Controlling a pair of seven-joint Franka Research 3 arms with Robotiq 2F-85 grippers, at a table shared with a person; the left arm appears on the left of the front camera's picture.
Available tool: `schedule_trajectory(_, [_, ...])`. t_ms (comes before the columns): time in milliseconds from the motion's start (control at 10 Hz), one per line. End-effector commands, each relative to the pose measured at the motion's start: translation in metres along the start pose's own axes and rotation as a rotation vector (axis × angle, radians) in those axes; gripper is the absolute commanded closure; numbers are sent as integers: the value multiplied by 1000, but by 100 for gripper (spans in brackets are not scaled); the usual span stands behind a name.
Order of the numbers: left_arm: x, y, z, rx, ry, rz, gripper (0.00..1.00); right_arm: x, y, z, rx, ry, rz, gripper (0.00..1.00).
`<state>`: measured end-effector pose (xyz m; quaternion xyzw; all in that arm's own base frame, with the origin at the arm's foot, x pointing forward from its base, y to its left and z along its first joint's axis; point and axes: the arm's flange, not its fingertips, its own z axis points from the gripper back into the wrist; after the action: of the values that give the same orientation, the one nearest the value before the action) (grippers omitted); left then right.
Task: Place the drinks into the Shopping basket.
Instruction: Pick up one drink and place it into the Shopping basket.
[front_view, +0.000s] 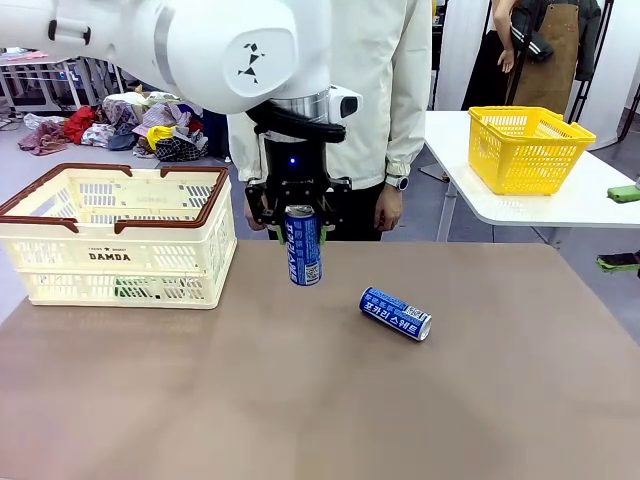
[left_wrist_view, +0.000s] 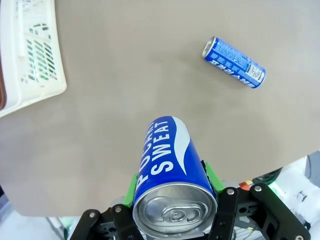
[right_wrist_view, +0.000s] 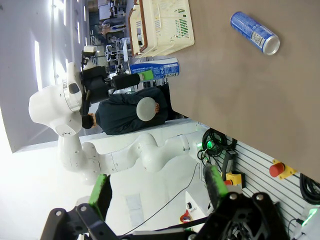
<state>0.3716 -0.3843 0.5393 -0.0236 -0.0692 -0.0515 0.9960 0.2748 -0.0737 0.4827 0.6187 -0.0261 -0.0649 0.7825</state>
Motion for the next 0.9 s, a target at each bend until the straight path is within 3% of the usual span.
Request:
schedule_trajectory(0, [-3, 1, 3, -3, -7, 4, 100, 0, 4, 2, 7, 5, -2, 0])
schedule_trajectory(300, [-2, -3, -2, 1, 4, -7, 100, 0, 4, 2, 7, 5, -2, 0])
schedule_trajectory(400, [2, 5, 21, 4, -86, -52, 100, 0, 4, 2, 7, 5, -2, 0])
schedule_trajectory(500, [11, 21, 50, 48, -165, -128, 100, 0, 4, 2, 7, 5, -2, 0])
schedule_trajectory(800, [43, 114, 155, 39, -240, -107, 100, 0, 4, 2, 7, 5, -2, 0])
